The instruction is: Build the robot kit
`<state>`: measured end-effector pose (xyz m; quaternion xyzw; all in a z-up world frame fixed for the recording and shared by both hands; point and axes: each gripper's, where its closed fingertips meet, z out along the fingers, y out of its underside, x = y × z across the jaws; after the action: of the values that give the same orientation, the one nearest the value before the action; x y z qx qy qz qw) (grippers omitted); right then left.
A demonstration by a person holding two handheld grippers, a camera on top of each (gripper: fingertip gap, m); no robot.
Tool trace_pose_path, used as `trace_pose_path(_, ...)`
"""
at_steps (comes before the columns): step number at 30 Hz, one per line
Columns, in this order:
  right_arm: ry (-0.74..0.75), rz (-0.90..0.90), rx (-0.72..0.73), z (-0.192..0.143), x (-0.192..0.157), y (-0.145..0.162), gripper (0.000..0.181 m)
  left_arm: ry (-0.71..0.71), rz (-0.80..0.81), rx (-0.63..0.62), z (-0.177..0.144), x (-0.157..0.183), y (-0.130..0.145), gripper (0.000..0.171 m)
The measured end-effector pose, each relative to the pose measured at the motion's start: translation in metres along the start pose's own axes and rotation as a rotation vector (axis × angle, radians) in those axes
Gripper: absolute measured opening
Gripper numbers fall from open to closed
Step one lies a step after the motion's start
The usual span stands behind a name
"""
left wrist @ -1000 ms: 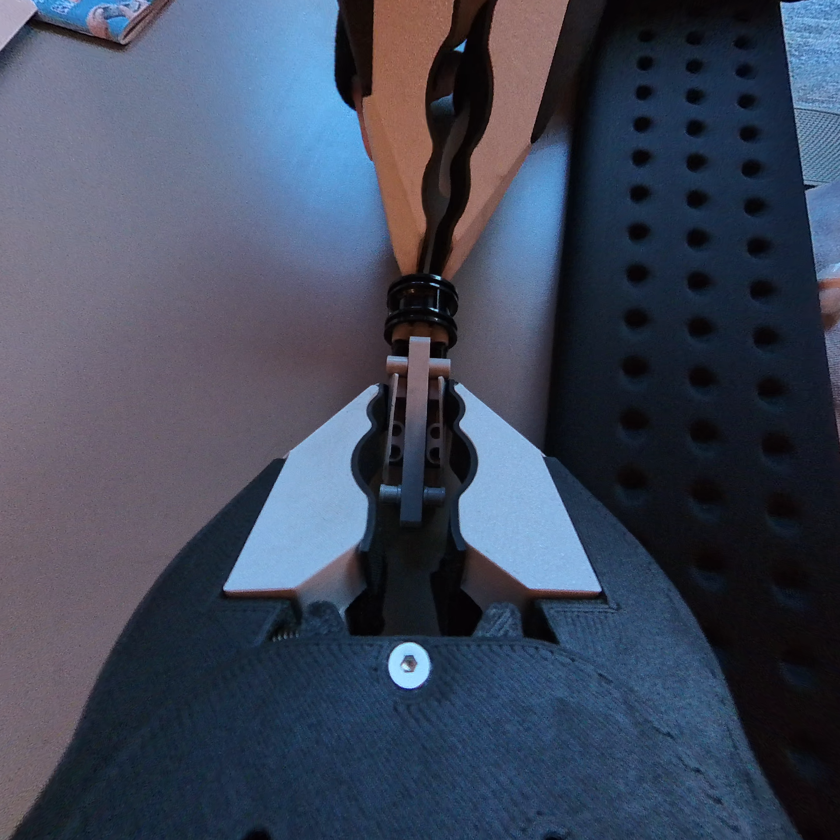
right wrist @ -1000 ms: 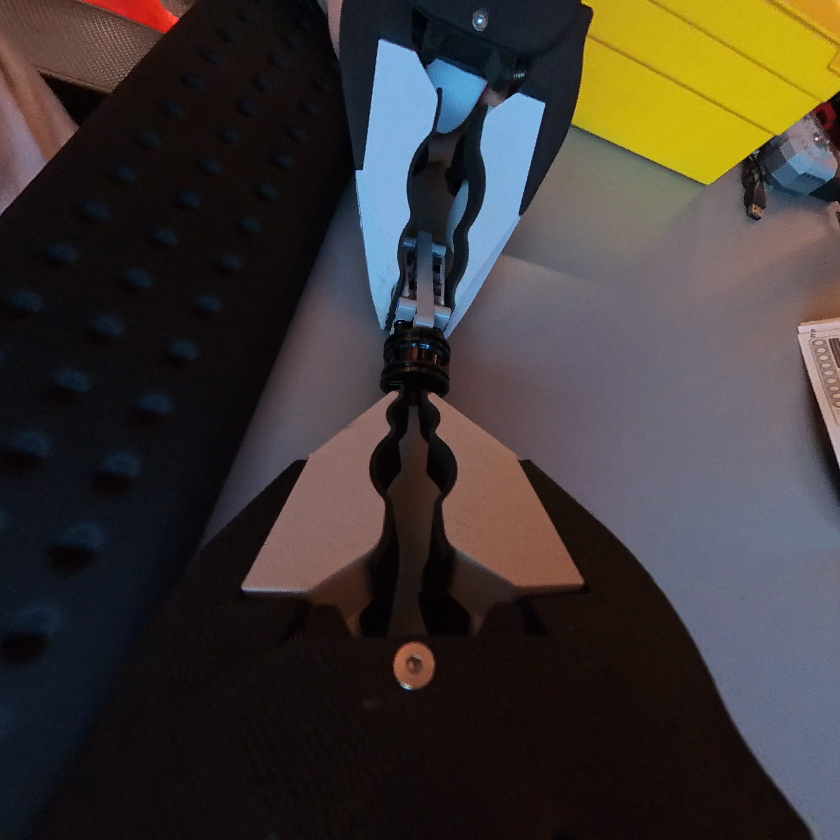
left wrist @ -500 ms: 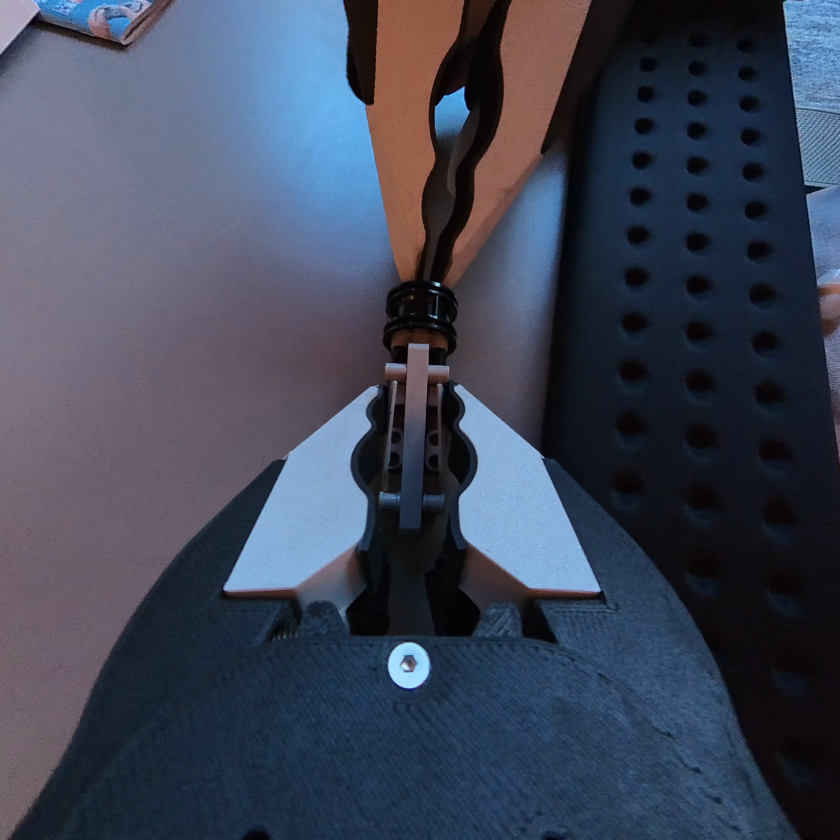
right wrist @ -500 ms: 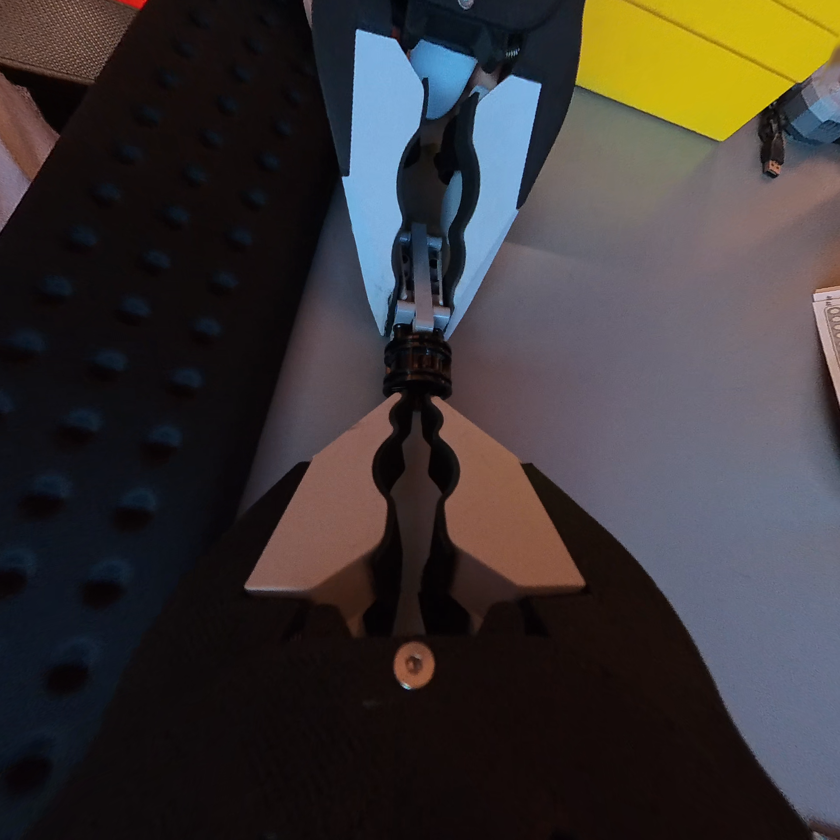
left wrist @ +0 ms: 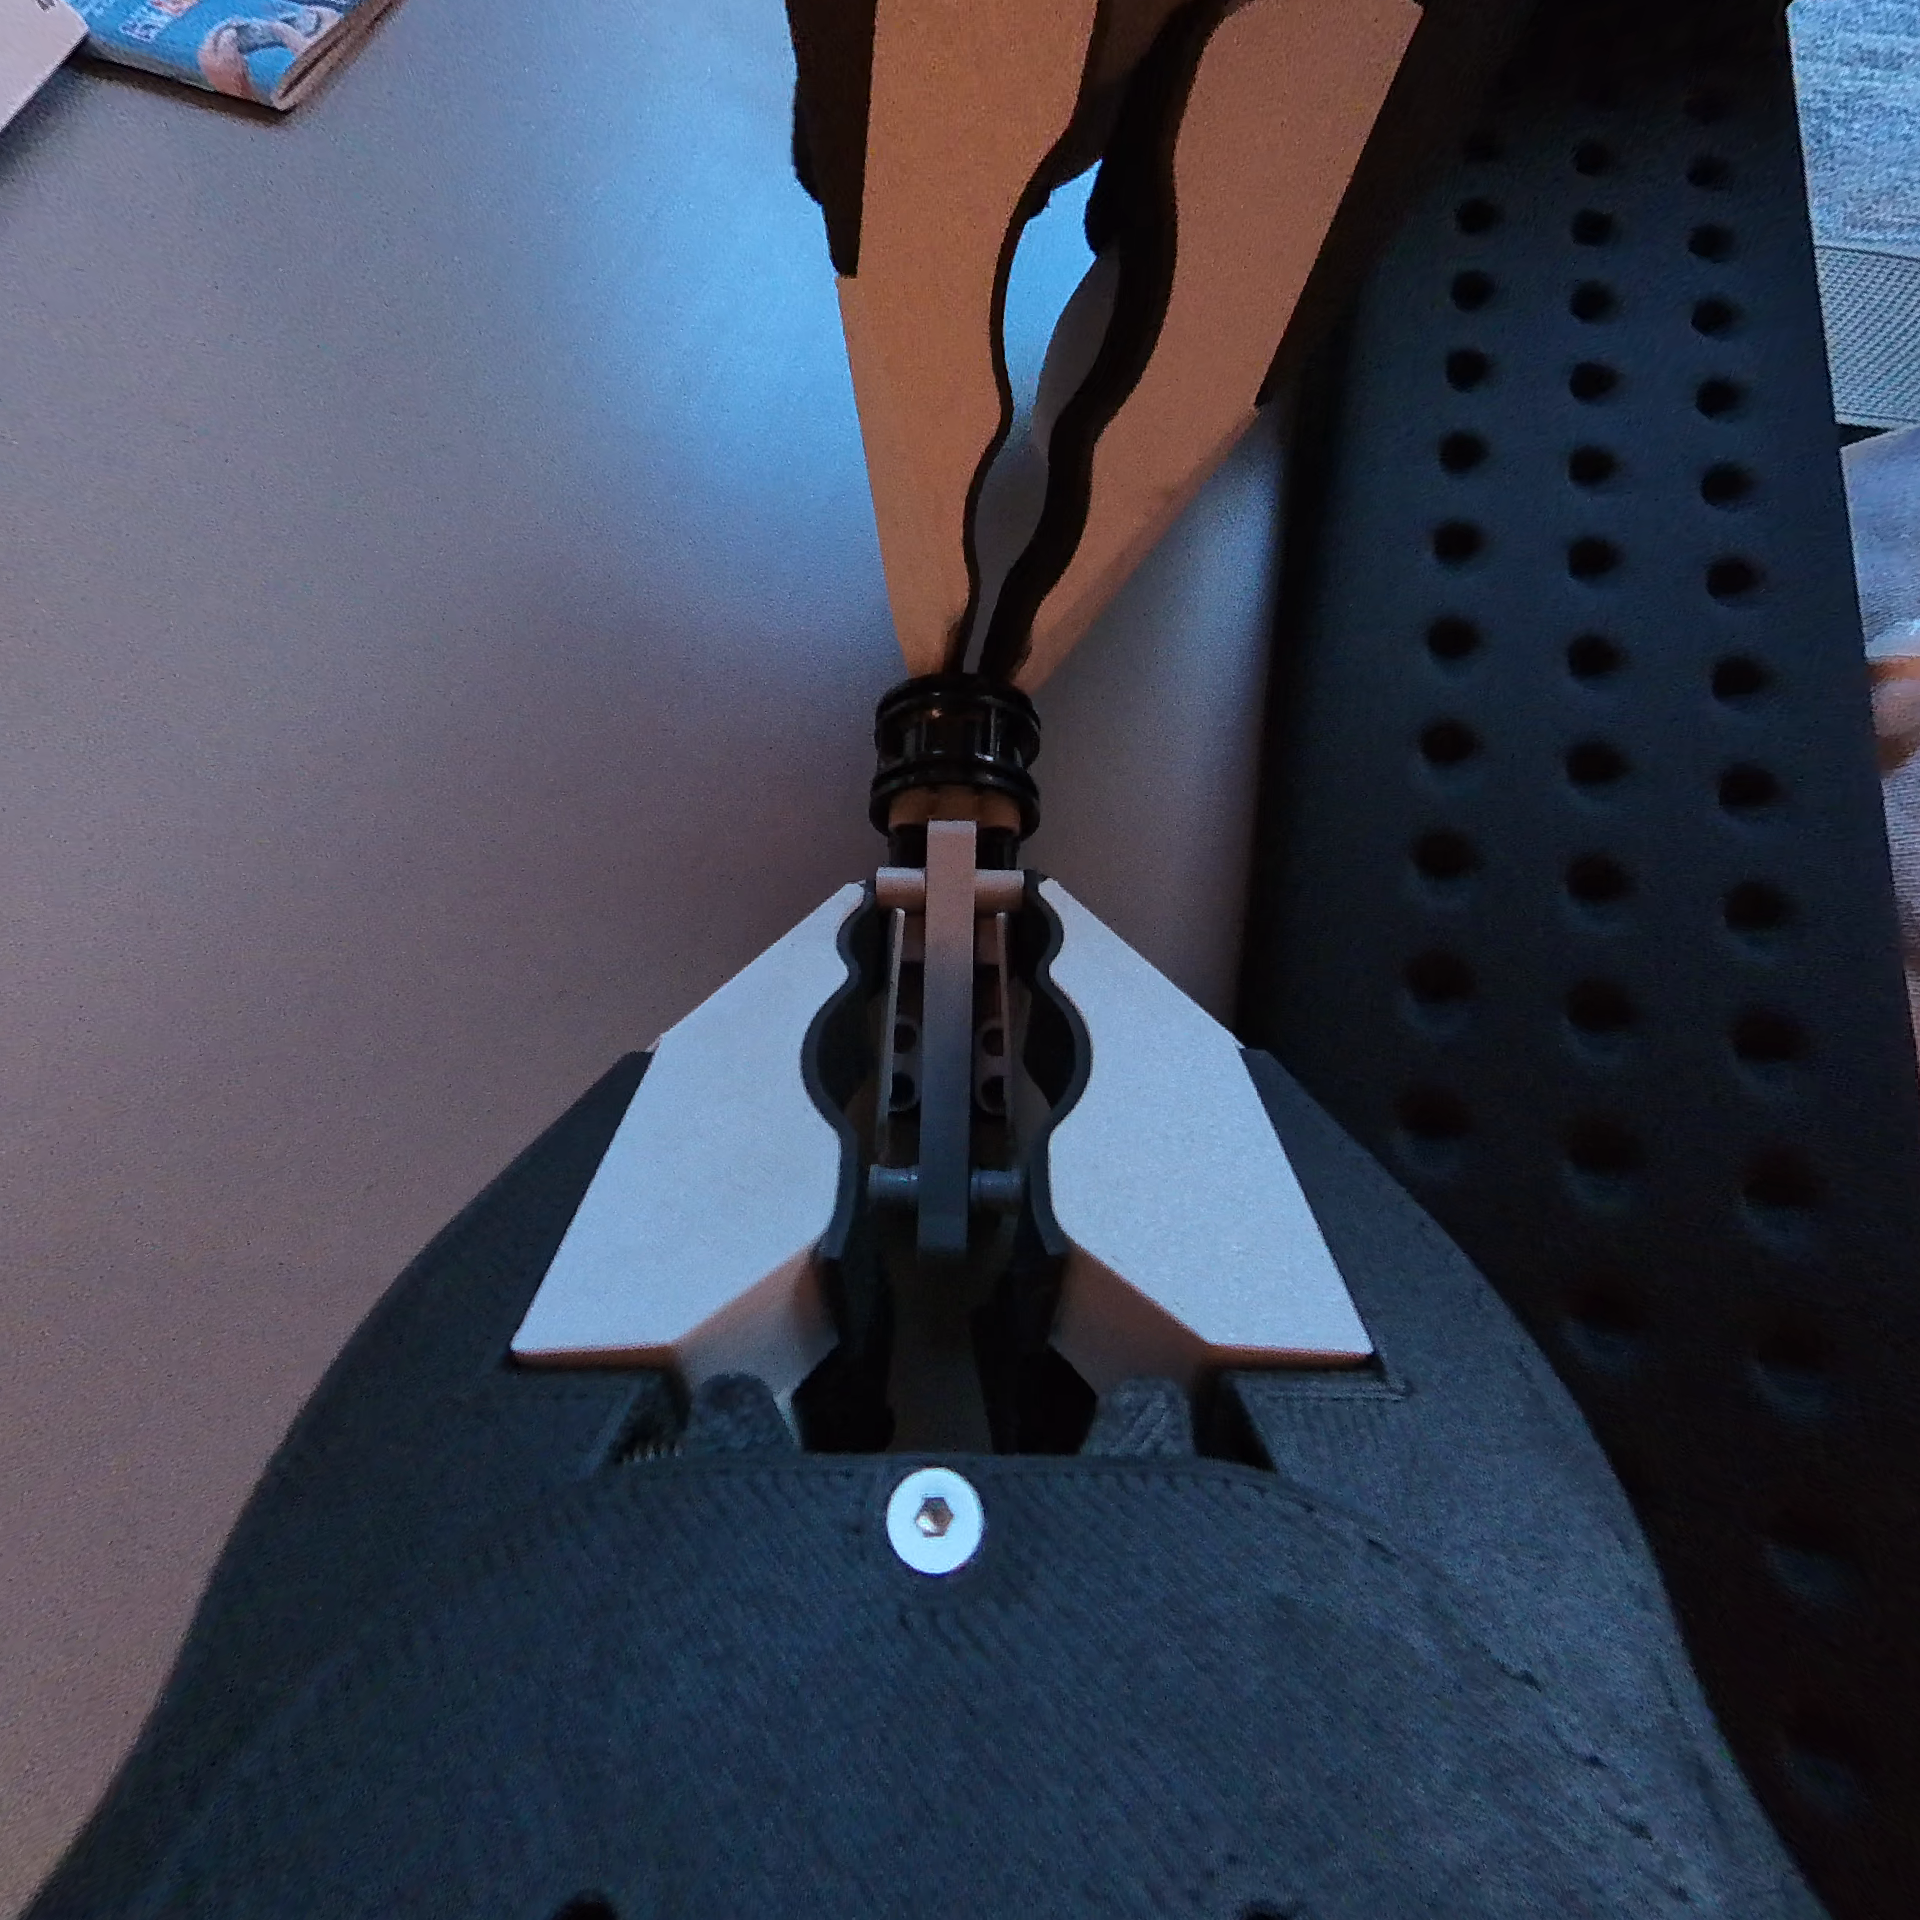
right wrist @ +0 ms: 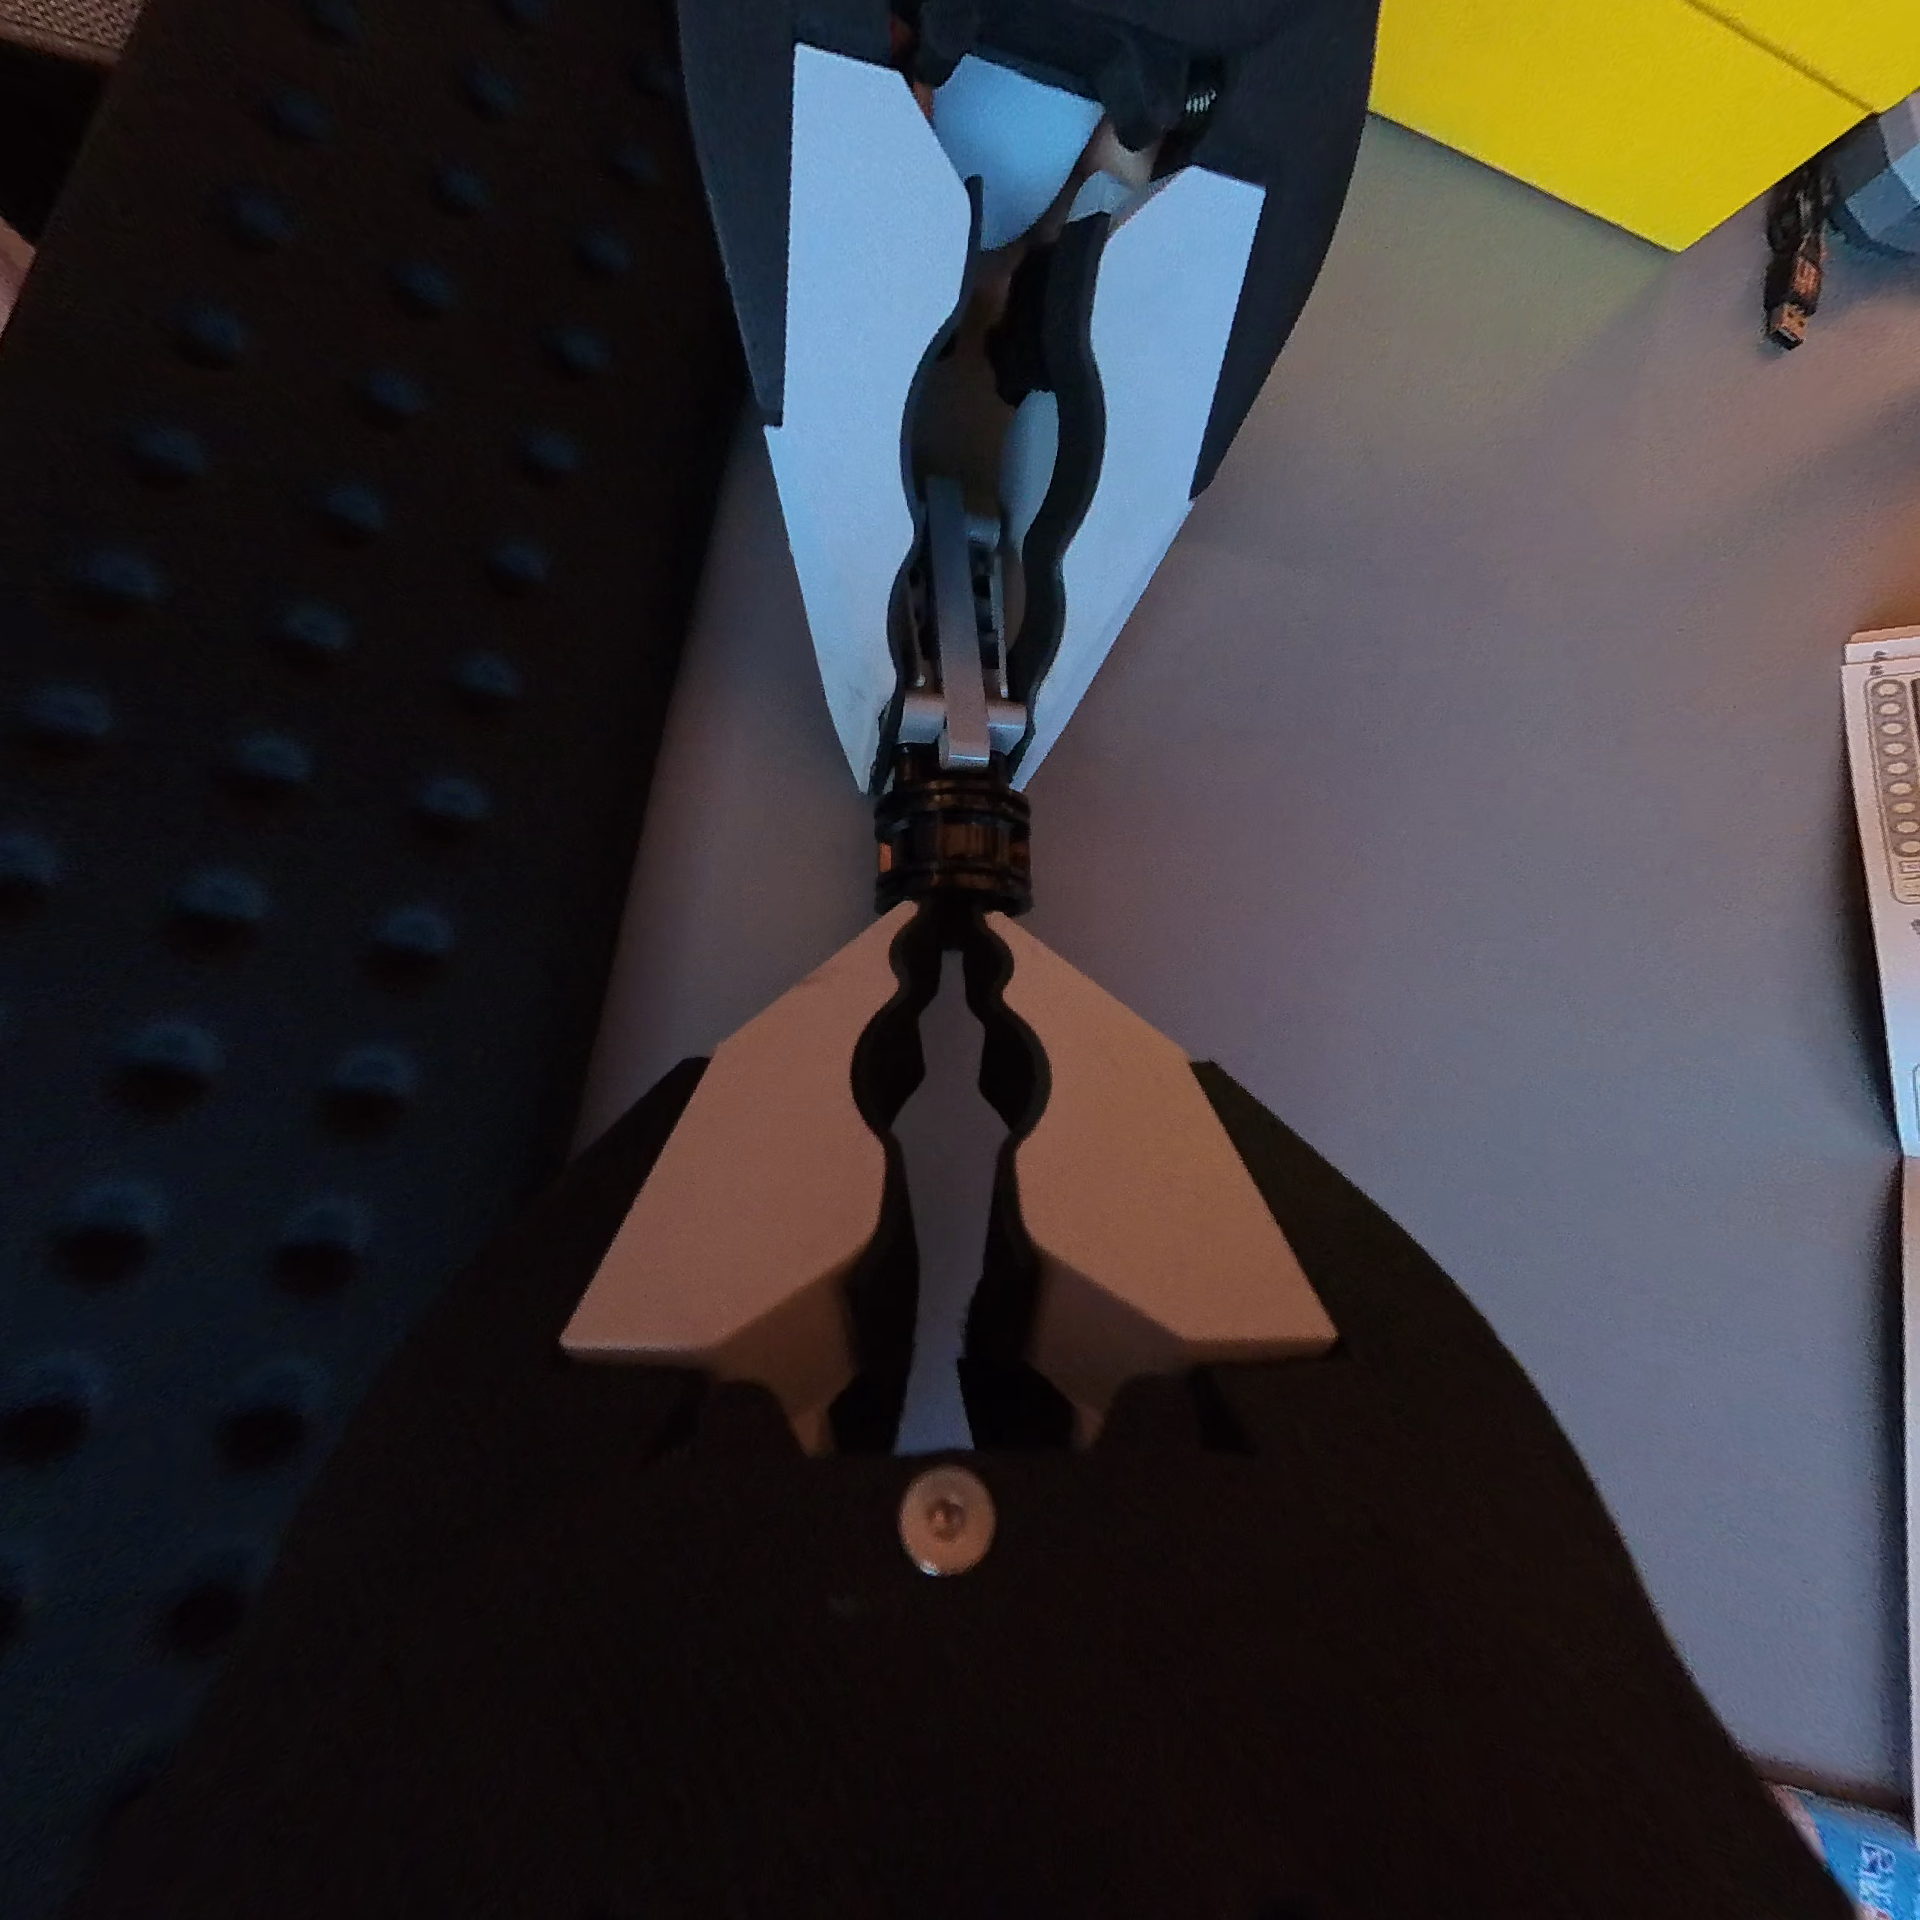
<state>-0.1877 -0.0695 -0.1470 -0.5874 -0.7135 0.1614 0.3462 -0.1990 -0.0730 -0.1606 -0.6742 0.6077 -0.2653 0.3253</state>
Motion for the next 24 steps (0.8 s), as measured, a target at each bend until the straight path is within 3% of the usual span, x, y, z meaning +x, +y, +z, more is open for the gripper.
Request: trace_pose_path(24,0.056,0.056,-0.221,0.0037,0.0006,-0.0046,0.000,-0.009,-0.004,0.002,0.0007,-0.0020,0.0000,0.024)
